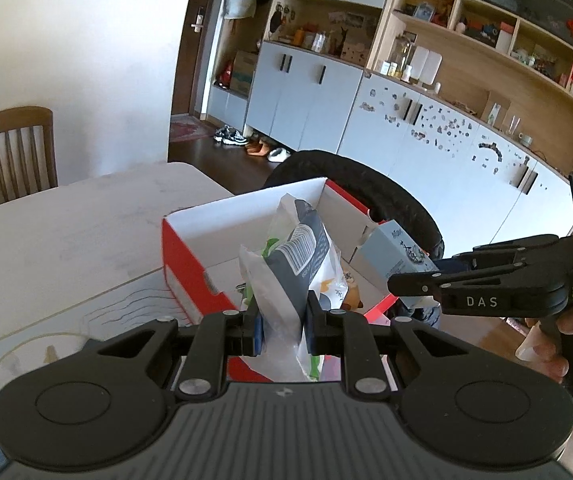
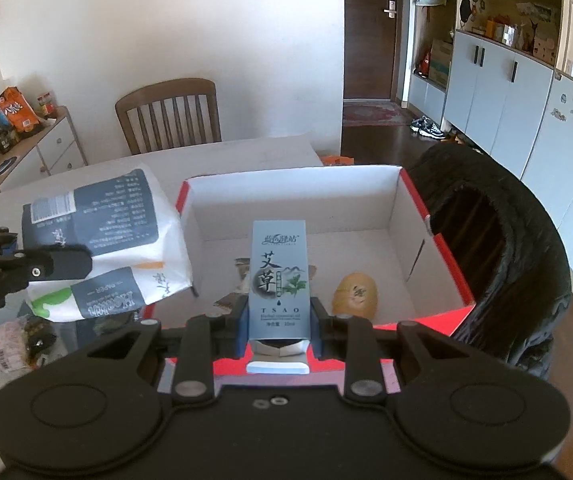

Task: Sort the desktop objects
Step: 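Carry the white bag and tea box with both grippers over the red shoebox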

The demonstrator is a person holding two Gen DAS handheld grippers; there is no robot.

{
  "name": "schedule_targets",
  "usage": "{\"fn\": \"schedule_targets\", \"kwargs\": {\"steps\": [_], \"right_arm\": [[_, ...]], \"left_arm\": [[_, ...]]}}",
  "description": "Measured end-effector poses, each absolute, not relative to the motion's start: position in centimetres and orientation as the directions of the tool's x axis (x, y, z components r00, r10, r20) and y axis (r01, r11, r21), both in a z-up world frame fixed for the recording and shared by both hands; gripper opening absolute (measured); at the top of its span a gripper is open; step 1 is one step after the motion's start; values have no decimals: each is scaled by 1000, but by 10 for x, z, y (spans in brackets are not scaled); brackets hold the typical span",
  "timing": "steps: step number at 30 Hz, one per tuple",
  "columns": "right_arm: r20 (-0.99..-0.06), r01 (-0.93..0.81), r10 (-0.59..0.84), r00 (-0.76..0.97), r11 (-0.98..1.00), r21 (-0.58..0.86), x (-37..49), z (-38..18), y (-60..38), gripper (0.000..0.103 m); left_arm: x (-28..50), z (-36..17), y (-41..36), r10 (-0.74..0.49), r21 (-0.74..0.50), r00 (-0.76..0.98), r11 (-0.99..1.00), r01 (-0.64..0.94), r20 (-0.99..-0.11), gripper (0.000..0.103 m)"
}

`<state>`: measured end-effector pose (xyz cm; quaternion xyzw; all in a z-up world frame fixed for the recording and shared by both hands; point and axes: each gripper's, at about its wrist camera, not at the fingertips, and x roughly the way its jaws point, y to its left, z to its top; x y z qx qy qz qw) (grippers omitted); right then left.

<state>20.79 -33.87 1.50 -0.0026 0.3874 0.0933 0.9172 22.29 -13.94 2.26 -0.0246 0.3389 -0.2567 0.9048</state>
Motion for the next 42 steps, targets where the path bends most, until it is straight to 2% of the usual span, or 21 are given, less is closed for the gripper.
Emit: {"fn": "schedule_targets", "kwargs": {"steps": [10,27,42], "right_arm": [[-732,-175,186,656,980,93,242,5,-363,28],[-783,-207,219,583,971,118,312,-24,-381,28],[-837,-222,204,508,970,102,369,-61,-379,28]], "left_arm": [[253,15,-176,-466,-196,610,867,457,-640,18],[303,-23,-228,-371,-136,539,895,425,-756,18],[331,-50,-246,-326,-134,459,906,402,-827,18]]}}
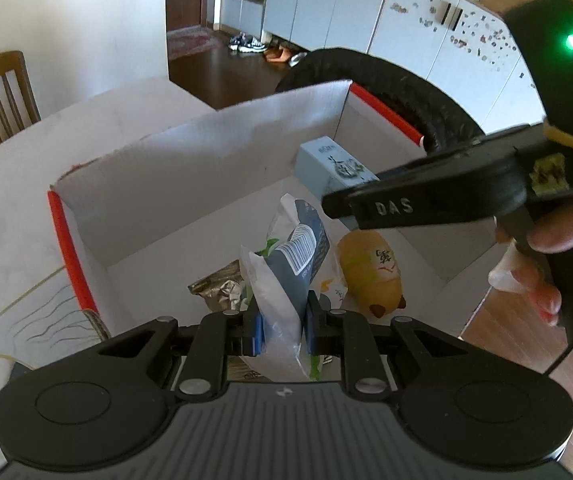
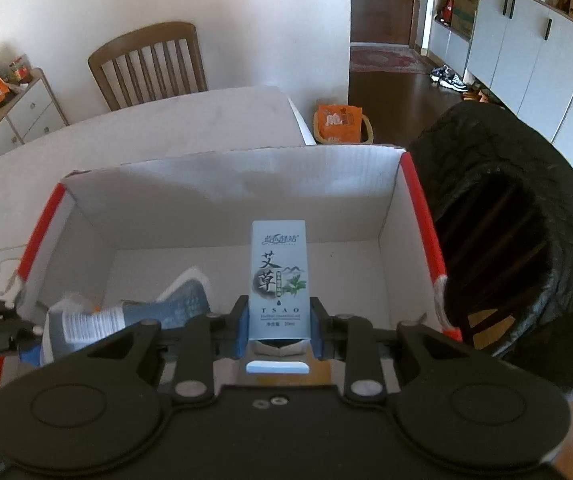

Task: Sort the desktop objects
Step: 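Carry the white bag and tea box with both grippers over the red shoebox, then lower the tea box and white bag into the box and open both grippers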

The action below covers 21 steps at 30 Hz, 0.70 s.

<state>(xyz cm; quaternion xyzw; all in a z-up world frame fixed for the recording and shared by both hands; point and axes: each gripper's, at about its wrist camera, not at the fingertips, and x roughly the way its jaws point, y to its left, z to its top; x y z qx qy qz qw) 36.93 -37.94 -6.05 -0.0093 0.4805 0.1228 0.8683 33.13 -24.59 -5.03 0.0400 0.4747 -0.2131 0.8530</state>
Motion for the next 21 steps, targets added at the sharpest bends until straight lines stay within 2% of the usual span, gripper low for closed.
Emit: {"fn": "schedule_targets", "kwargs": {"steps": [13,21], "right_arm": [[-889,-240,203,411,965,109,395,-88,-372,28],[-914,-229,198,354,966,120,406,-95,-369,28]], "left_arm": [[332,-63,-250,-313,-131,401,898,419,-861,18],[335,-64,-240,-341,-192,370,903,383,-864,18]]}}
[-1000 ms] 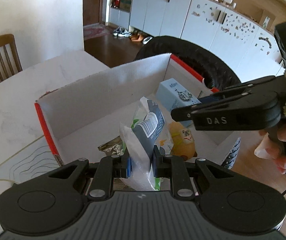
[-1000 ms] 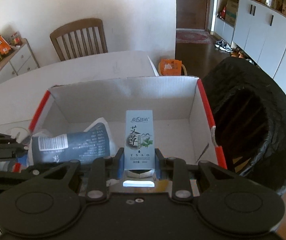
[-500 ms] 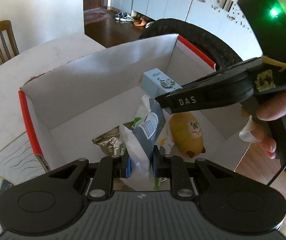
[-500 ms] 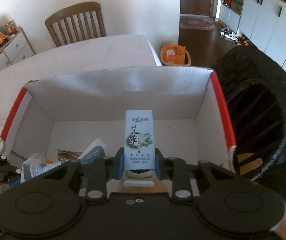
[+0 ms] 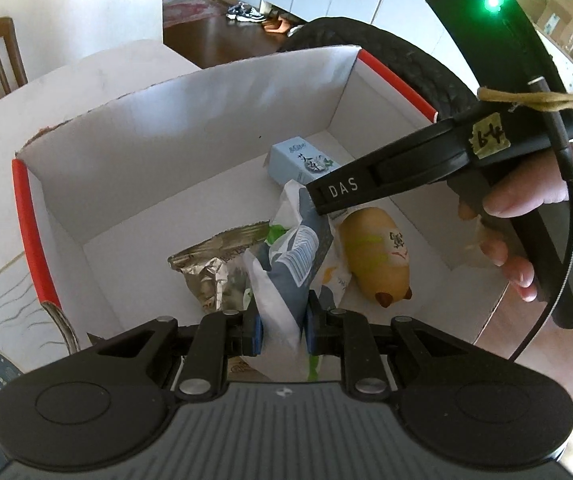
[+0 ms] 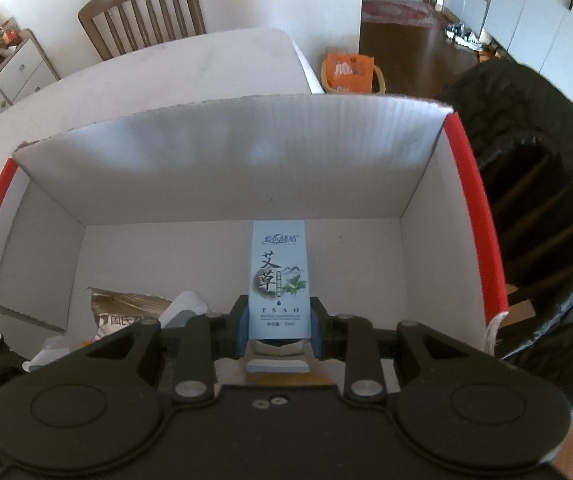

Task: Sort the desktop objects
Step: 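Lower the tea box and white bag into the box and open both grippers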

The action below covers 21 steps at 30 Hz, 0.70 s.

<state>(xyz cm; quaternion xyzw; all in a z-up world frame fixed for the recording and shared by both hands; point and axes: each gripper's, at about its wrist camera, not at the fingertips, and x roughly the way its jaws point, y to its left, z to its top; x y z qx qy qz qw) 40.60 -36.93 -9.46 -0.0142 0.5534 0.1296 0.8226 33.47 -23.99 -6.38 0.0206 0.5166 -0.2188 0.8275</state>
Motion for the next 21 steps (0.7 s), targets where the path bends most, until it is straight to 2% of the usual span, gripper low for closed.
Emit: {"fn": "schedule_targets", "kwargs": {"steps": [3,12,13,17,21], "right_arm": [[-917,-230,198,346,965,122,406,-95,-369,30],[-911,-226,205,358,966,128,399,-88,-379,33],[-910,-233,202,361,965,122,398,-85,-378,34],[-898,-255,200,393,962,102,388,-76,-381,44],[-888,-268,208,411,958,101,376,-66,-384,48]], "left_arm": [[334,-63,-238,-346,-198,369,902,384,-863,18],[327,-59,-230,-371,-222,369,895,386,-852,29],[325,-58,-228,-373,-225,369,895,386,-851,31],[317,-51,-222,-397,-238,387,887,397,-832,58],[311,-40,-224,-412,-230,415,877,422,-811,62]]}}
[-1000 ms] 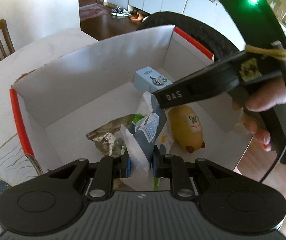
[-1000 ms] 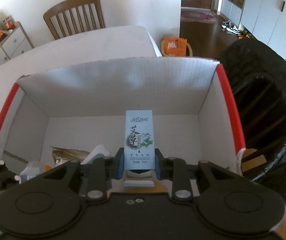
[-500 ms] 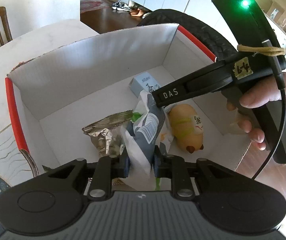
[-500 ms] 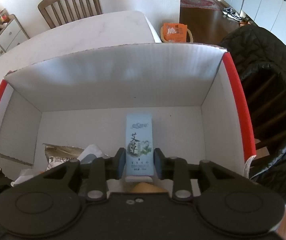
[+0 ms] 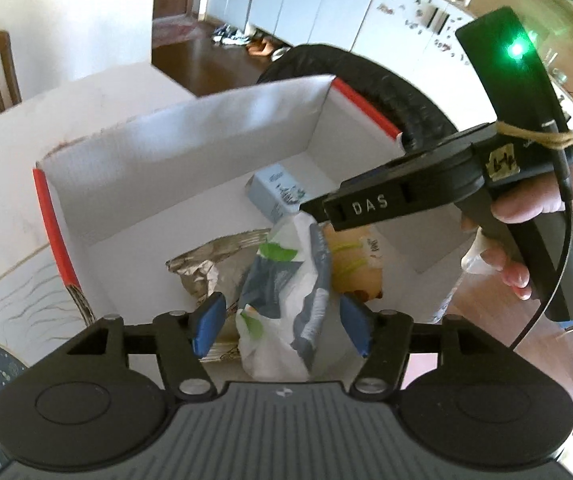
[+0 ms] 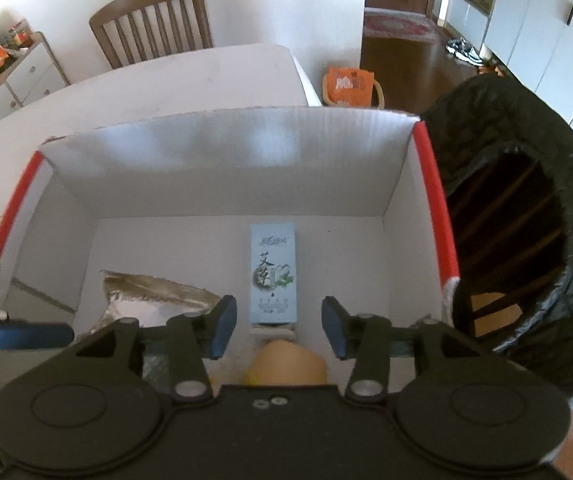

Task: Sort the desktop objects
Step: 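Lower the tea box and white bag into the box and open both grippers, then withdraw both grippers from the box toward the remaining items on the table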

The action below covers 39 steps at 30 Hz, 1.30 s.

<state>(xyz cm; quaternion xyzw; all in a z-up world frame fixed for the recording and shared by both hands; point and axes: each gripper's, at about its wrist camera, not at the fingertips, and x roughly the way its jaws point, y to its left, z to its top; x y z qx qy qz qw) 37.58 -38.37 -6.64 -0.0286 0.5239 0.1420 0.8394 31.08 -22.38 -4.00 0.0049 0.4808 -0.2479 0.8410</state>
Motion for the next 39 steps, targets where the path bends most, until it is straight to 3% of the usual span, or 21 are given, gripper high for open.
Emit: {"fn": "schedule_targets", "kwargs": {"steps": [25,29,37,39], "right_arm": [[-811,-310,323,488,933,185,293,1,-371,52],[-786,-317,339,516,929,192,278,9,-364,64],[-758,-343,347,552,923,172,250,13,-341,66],[-752,-346,343,562,924,163,243,14,-335,73]], "left_arm": [[251,7,-185,-481,-250,505,853,458,-717,62],[238,15,-176,-480,-235,525,853,466,-702,62],[214,24,-154,-472,-217,567,862,459,-676,62],[209,26,-146,-468,-215,579,866,452,-668,64]]}}
